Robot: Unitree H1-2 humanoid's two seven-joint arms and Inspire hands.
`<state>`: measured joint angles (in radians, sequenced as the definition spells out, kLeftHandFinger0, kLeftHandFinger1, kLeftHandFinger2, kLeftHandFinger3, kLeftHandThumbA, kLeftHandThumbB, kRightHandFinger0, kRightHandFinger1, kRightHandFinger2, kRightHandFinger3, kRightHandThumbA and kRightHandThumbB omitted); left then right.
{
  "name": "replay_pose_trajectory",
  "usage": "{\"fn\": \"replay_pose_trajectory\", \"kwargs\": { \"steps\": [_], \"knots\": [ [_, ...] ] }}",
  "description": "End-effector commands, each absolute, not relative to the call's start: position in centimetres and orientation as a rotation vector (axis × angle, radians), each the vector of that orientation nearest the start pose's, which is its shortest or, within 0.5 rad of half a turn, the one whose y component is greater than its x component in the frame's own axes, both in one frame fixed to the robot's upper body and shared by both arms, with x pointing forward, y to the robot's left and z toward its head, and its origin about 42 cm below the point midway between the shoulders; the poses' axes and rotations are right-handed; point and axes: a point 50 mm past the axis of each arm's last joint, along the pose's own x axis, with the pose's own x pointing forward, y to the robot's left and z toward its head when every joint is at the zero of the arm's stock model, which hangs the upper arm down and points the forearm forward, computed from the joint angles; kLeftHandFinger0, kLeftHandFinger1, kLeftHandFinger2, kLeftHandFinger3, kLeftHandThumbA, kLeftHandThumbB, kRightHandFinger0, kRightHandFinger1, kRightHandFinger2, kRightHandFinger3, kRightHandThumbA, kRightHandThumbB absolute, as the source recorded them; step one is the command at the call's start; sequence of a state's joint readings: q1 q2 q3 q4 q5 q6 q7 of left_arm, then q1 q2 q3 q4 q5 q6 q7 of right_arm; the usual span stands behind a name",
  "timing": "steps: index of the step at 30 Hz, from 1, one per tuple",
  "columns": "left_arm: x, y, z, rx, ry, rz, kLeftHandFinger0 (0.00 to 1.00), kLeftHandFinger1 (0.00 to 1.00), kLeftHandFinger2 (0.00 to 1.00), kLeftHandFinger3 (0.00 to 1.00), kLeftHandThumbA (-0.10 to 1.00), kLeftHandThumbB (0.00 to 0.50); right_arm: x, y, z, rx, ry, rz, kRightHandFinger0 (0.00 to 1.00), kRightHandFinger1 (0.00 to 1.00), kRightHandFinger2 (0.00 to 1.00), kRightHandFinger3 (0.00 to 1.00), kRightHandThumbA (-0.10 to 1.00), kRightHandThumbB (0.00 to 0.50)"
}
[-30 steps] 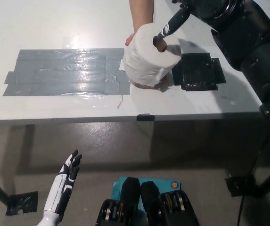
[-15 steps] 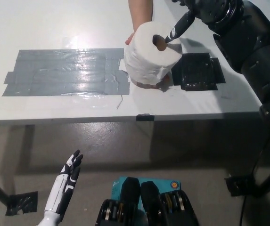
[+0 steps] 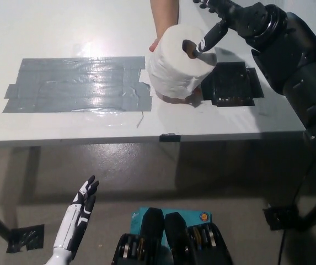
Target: A person hands over a roll of toilet paper to the robot , and the robot inserts its right thumb into the hole in the centre to grab the roll, and then places it on the balck area on the desk.
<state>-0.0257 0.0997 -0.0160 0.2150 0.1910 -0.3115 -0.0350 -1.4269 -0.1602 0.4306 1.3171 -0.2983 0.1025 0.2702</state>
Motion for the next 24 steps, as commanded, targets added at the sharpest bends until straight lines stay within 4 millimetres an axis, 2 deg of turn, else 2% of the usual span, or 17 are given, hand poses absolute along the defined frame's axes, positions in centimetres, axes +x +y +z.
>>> {"fn": "replay_pose_trajectory", "kwargs": {
  "steps": [1, 3, 7, 10, 13, 17, 24],
  "knots": [
    [28.8, 23.4, 7.5, 0.299, -0.183, -0.108, 1.0, 1.0, 1.0, 1.0, 1.0, 0.154, 60.1, -11.7, 41.1, -1.012, -0.044, 0.355, 1.0, 1.0, 1.0, 1.0, 1.0, 0.325],
    [28.8, 23.3, 7.6, 0.306, -0.18, -0.107, 1.0, 1.0, 1.0, 1.0, 1.0, 0.164, 60.1, -11.8, 40.8, -0.978, -0.036, 0.367, 1.0, 1.0, 1.0, 1.0, 0.97, 0.306],
    [28.9, 23.2, 7.7, 0.294, -0.183, -0.11, 1.0, 1.0, 1.0, 1.0, 1.0, 0.172, 60.2, -12.0, 40.6, -0.978, -0.03, 0.361, 1.0, 1.0, 1.0, 1.0, 0.98, 0.299],
    [28.9, 23.2, 7.6, 0.301, -0.189, -0.109, 1.0, 1.0, 1.0, 1.0, 1.0, 0.184, 60.2, -11.9, 40.4, -0.974, -0.016, 0.353, 1.0, 1.0, 1.0, 1.0, 0.97, 0.312],
    [28.7, 23.2, 7.6, 0.304, -0.184, -0.111, 1.0, 1.0, 1.0, 1.0, 1.0, 0.193, 60.1, -11.8, 39.8, -0.975, -0.011, 0.354, 1.0, 1.0, 1.0, 1.0, 0.96, 0.294],
    [28.6, 23.1, 7.5, 0.305, -0.188, -0.115, 1.0, 1.0, 1.0, 1.0, 1.0, 0.184, 60.1, -11.8, 39.2, -0.975, -0.021, 0.354, 1.0, 1.0, 1.0, 1.0, 0.92, 0.276],
    [28.7, 22.8, 7.6, 0.306, -0.202, -0.127, 1.0, 1.0, 1.0, 1.0, 1.0, 0.185, 60.1, -11.4, 38.9, -1.001, 0.025, 0.342, 1.0, 1.0, 1.0, 1.0, 0.95, 0.307]
  ]
}}
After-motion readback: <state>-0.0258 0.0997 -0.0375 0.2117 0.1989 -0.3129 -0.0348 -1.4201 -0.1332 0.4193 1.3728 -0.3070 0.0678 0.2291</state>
